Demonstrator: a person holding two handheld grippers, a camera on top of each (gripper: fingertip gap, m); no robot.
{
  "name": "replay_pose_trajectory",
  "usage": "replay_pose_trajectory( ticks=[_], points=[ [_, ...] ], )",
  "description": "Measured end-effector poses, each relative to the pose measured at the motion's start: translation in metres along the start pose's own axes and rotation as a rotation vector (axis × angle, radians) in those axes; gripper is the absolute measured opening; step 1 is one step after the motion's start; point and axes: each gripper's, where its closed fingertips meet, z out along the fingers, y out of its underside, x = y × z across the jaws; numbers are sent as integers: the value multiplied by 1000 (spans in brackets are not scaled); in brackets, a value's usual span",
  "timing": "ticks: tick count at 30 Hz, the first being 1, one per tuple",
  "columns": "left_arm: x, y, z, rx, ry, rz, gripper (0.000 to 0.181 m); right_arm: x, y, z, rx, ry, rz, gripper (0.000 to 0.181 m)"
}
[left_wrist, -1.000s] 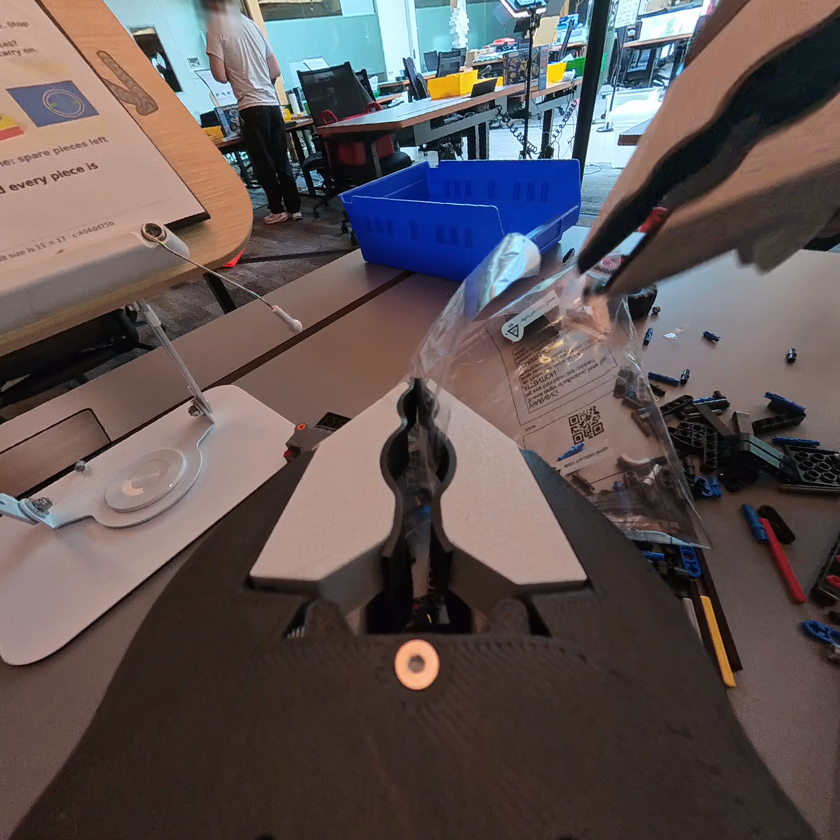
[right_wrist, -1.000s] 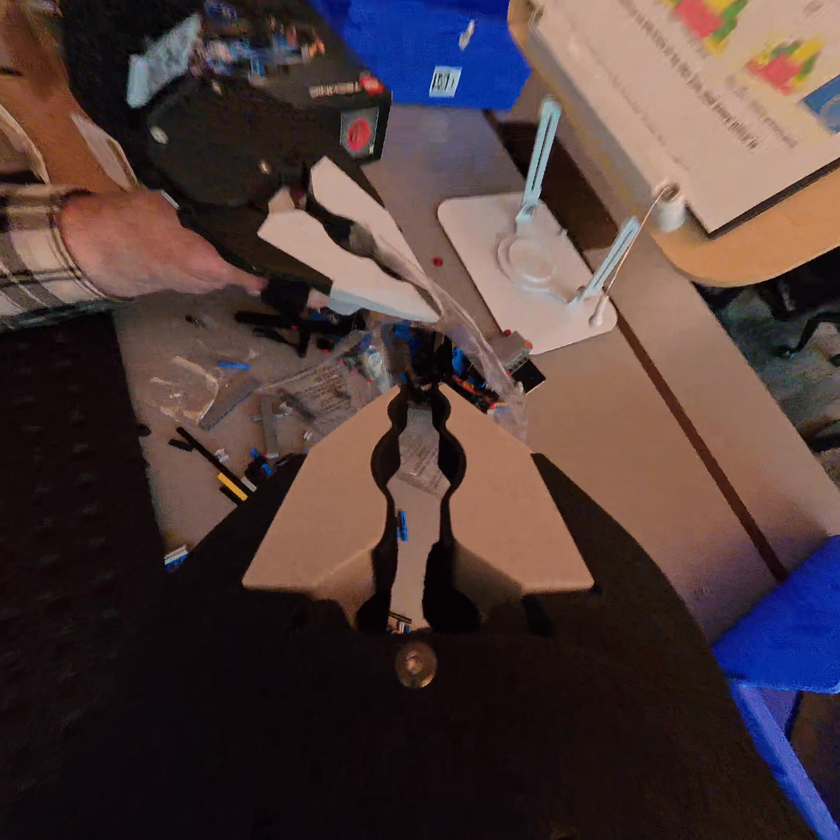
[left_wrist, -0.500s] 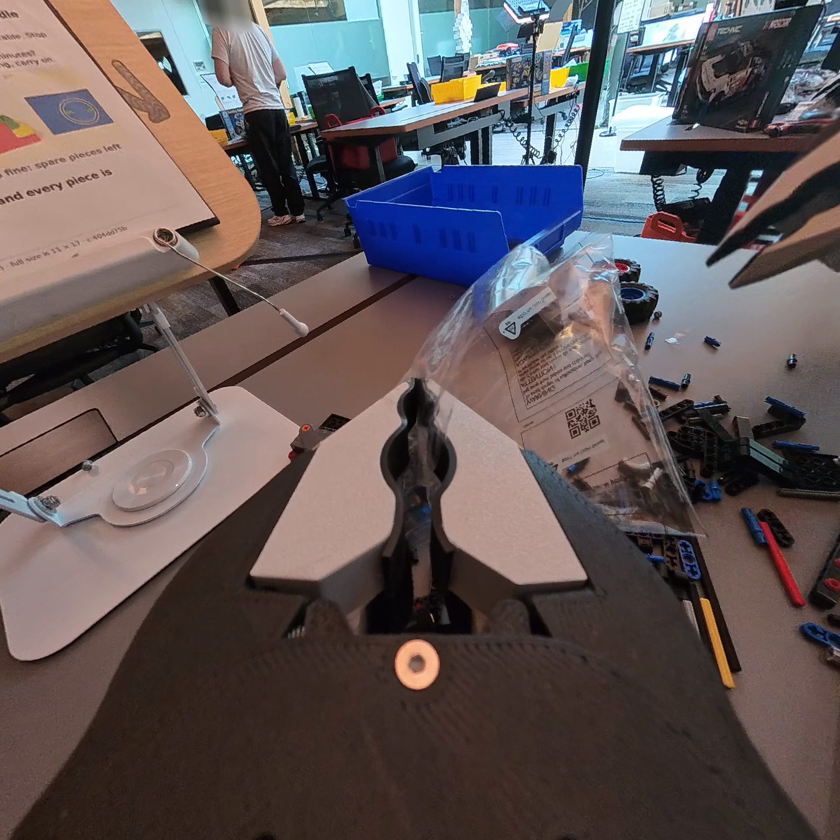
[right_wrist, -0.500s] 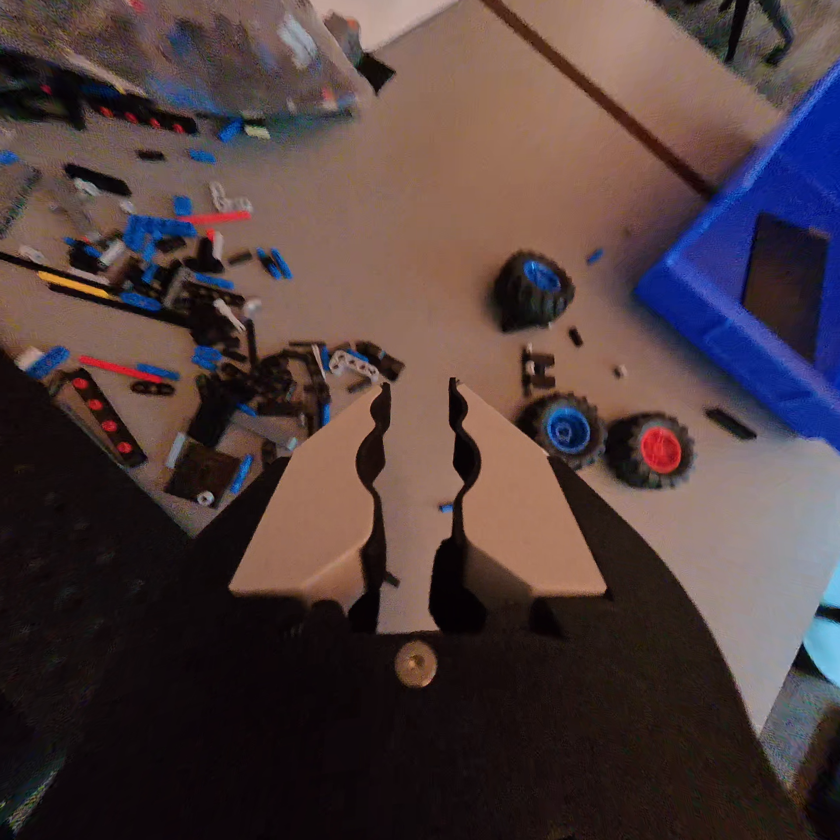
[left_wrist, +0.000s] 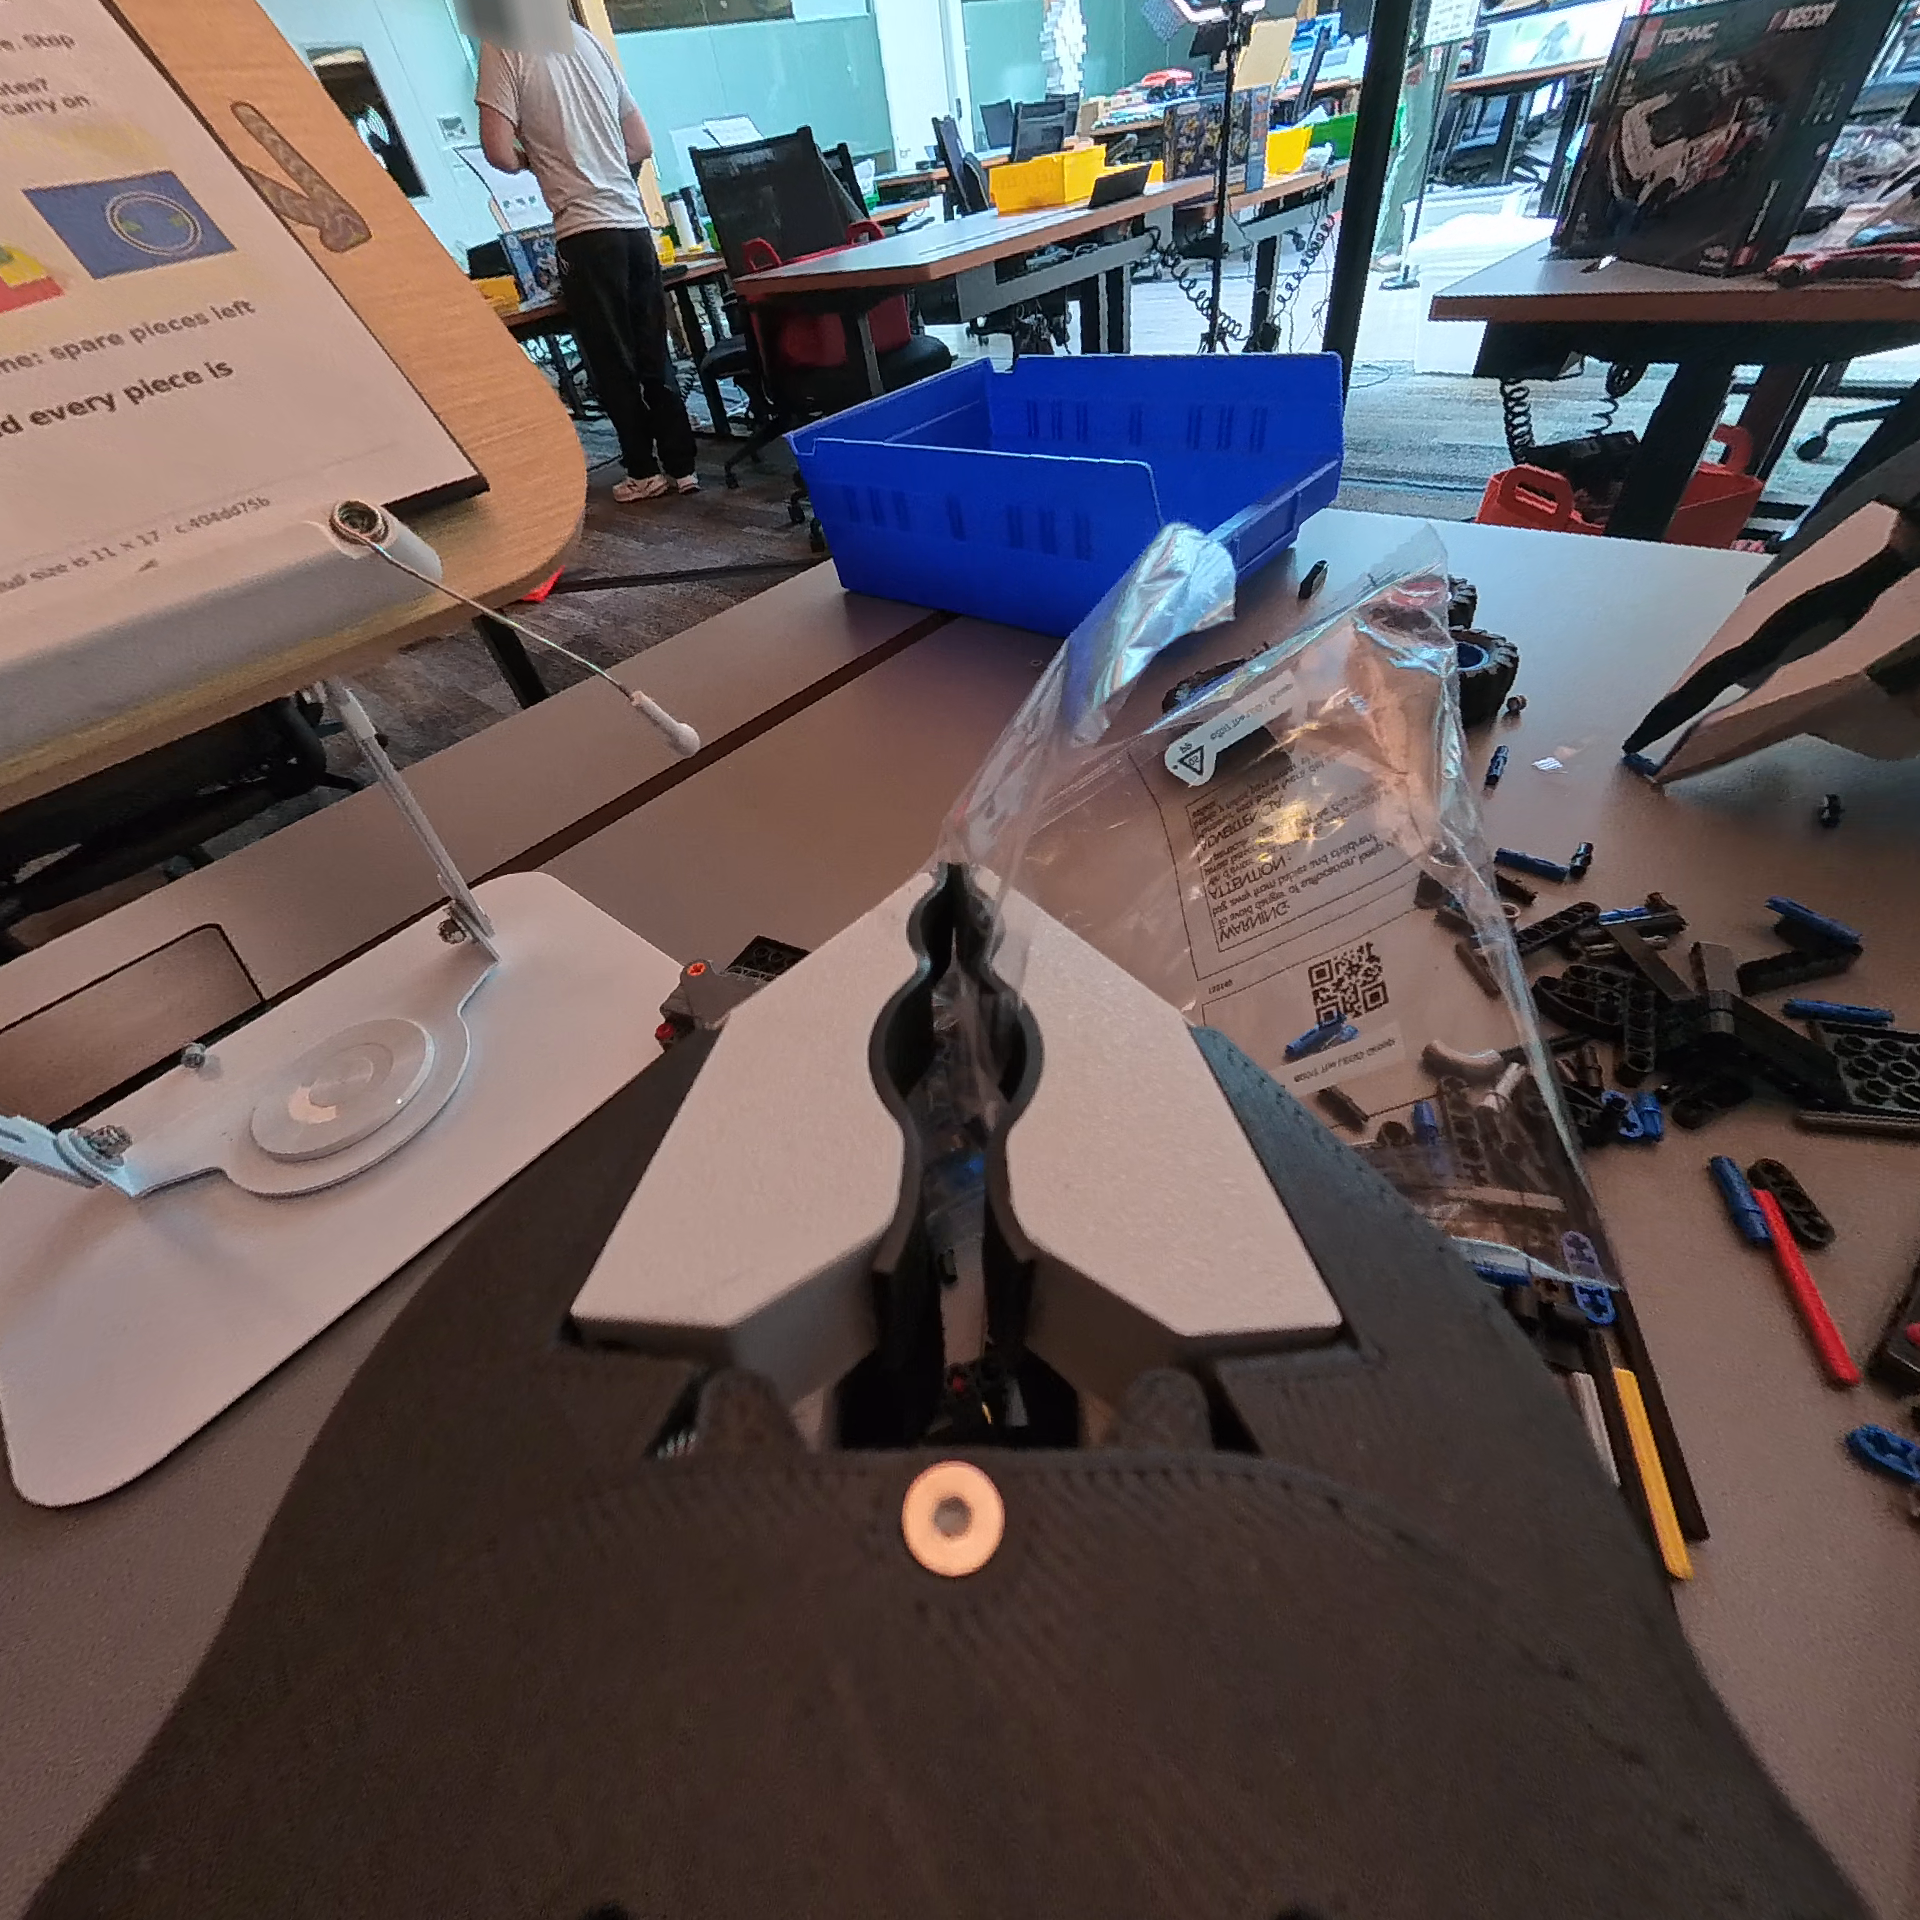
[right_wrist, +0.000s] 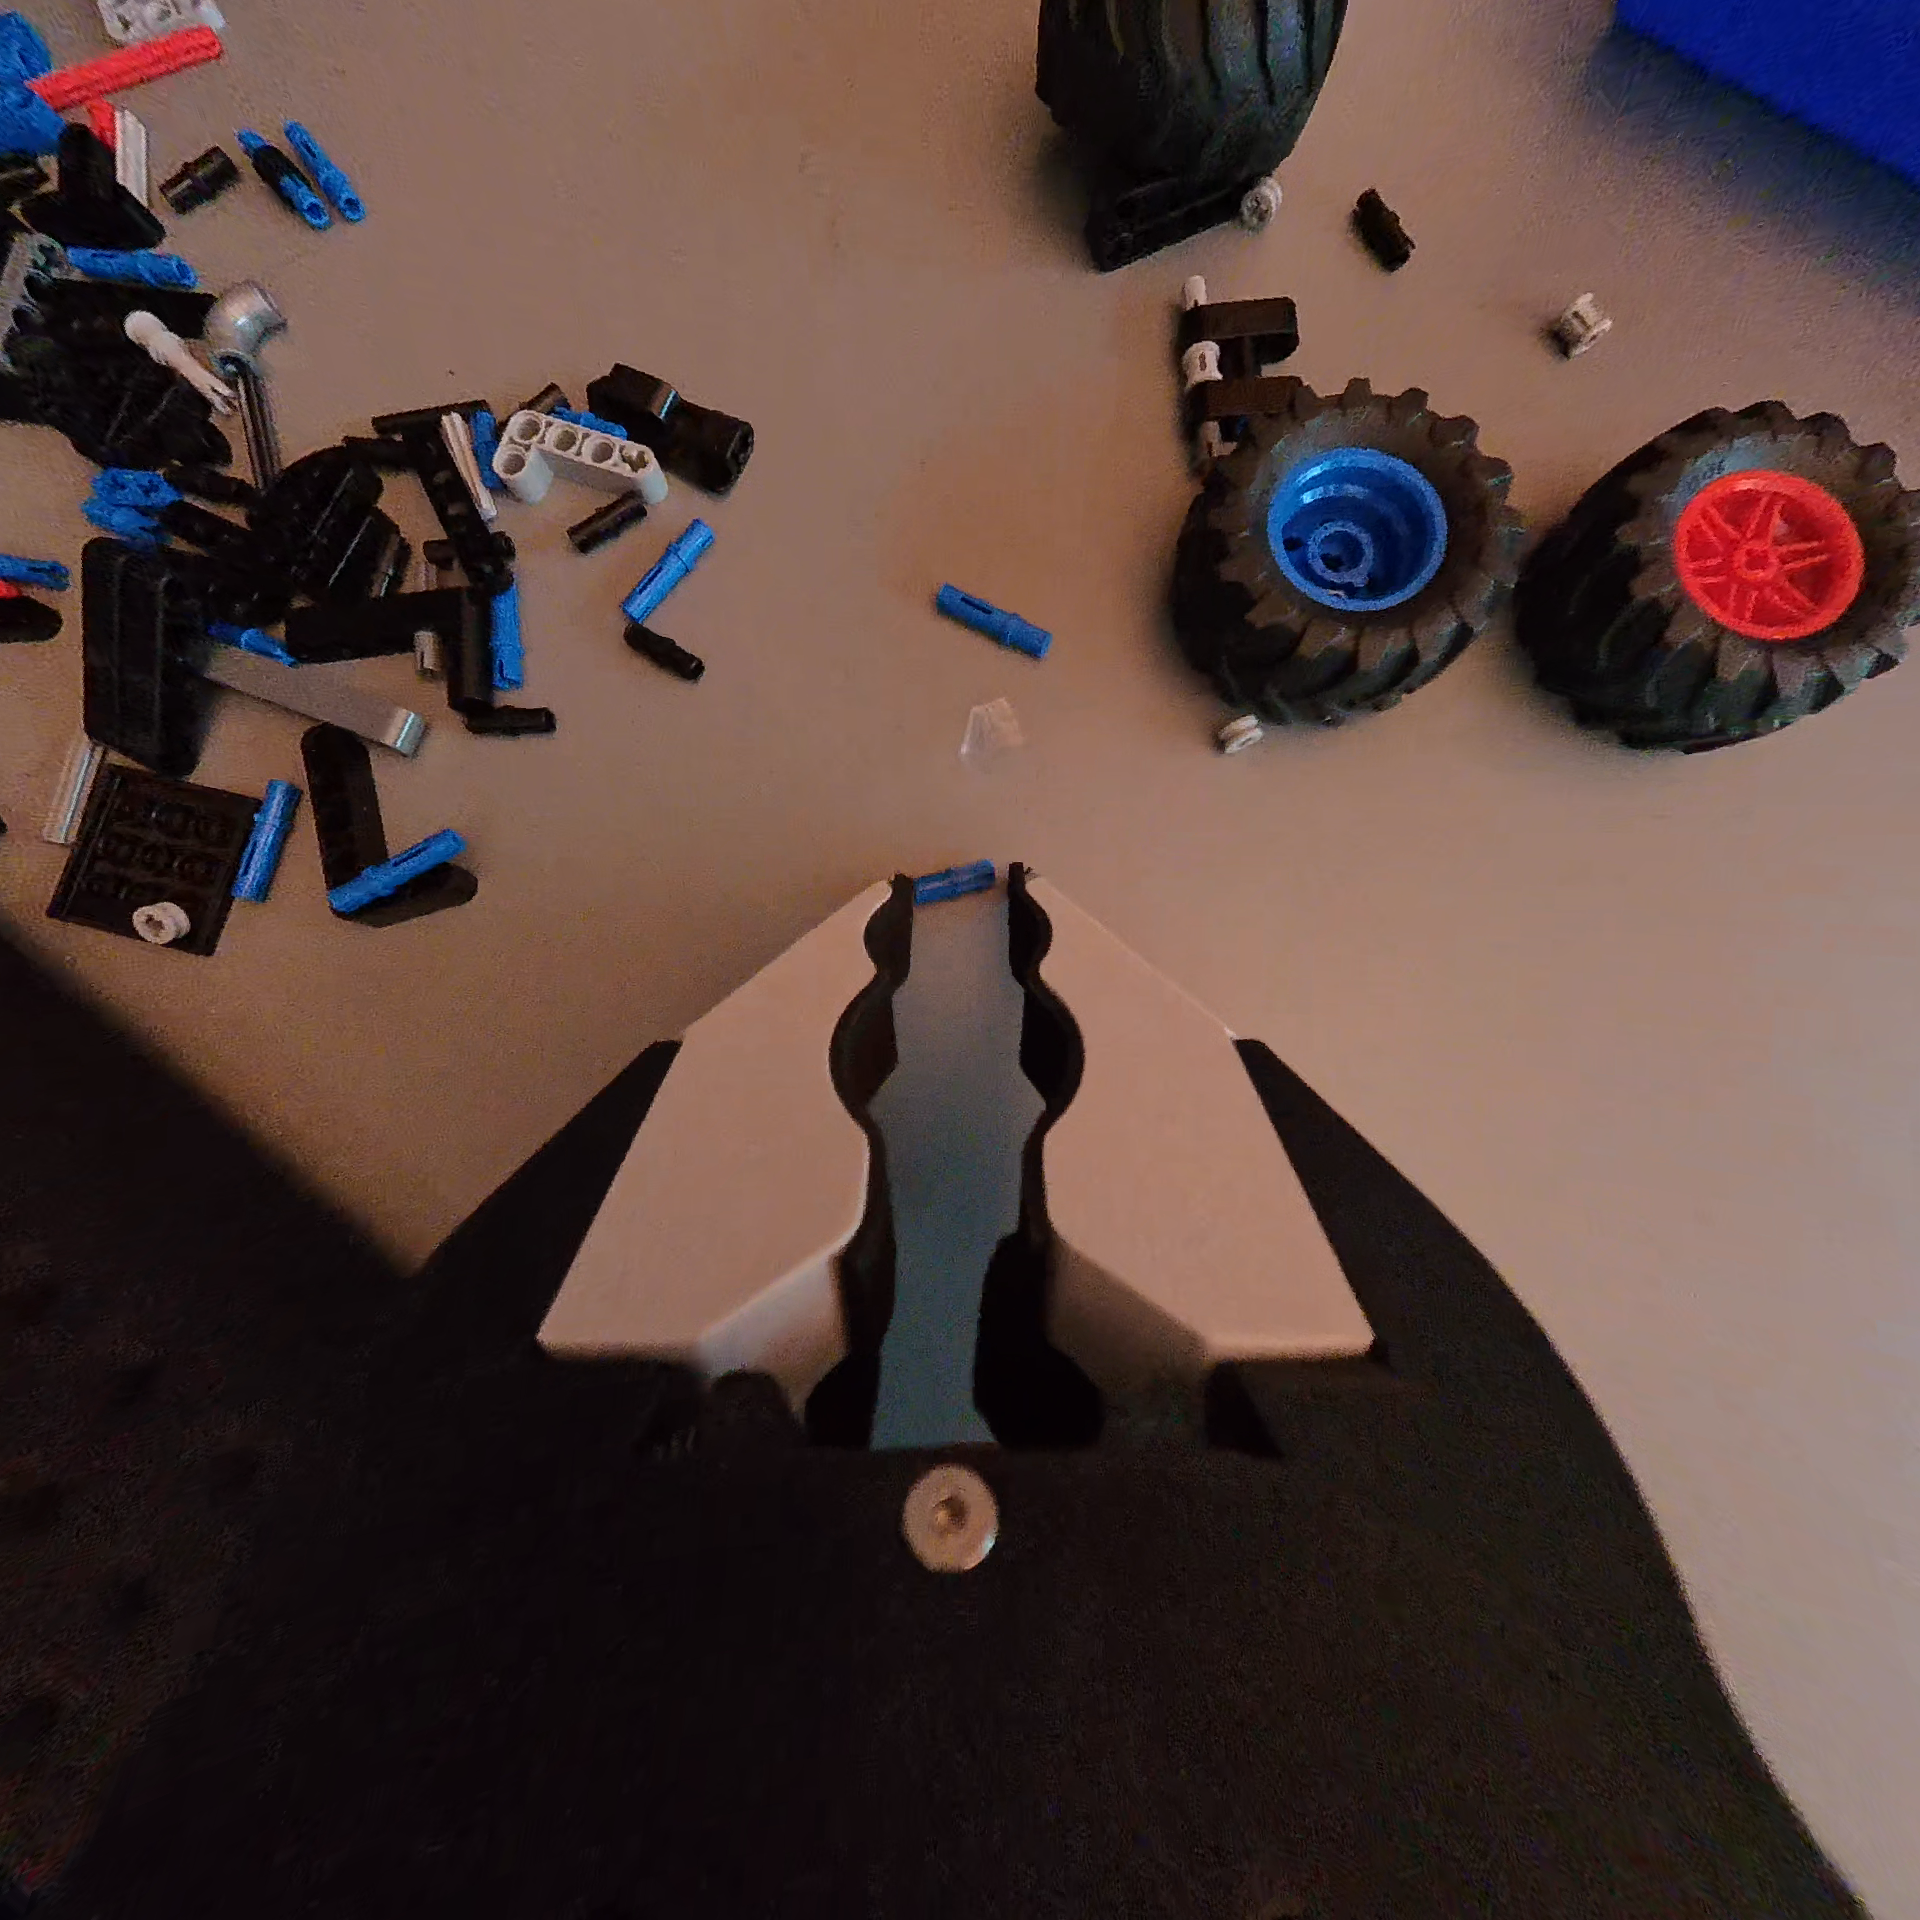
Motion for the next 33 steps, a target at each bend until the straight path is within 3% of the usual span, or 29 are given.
replay_pose_trajectory(
  ticks=[16, 19, 25, 29, 31, 33],
  points=[
    [2, 0, 1, -2, 6, 4, 0, -11, -14, 0, 68, -86, 3, 13],
    [5, 0, 3, -3, 12, 8, 0, -32, -48, -16, 155, -126, -50, 13],
    [13, -1, 7, -8, 24, 19, 0, -117, -162, -43, 355, -269, -276, 13],
    [14, 0, 7, -6, 32, 14, 0, -170, -216, -20, 334, -309, -416, 13],
    [14, 0, 6, -3, 36, 7, 0, -174, -227, 3, 274, -258, -439, 29],
    [14, 0, 6, -3, 37, 8, 0, -179, -229, 15, 238, -253, -460, 31]
  ],
)
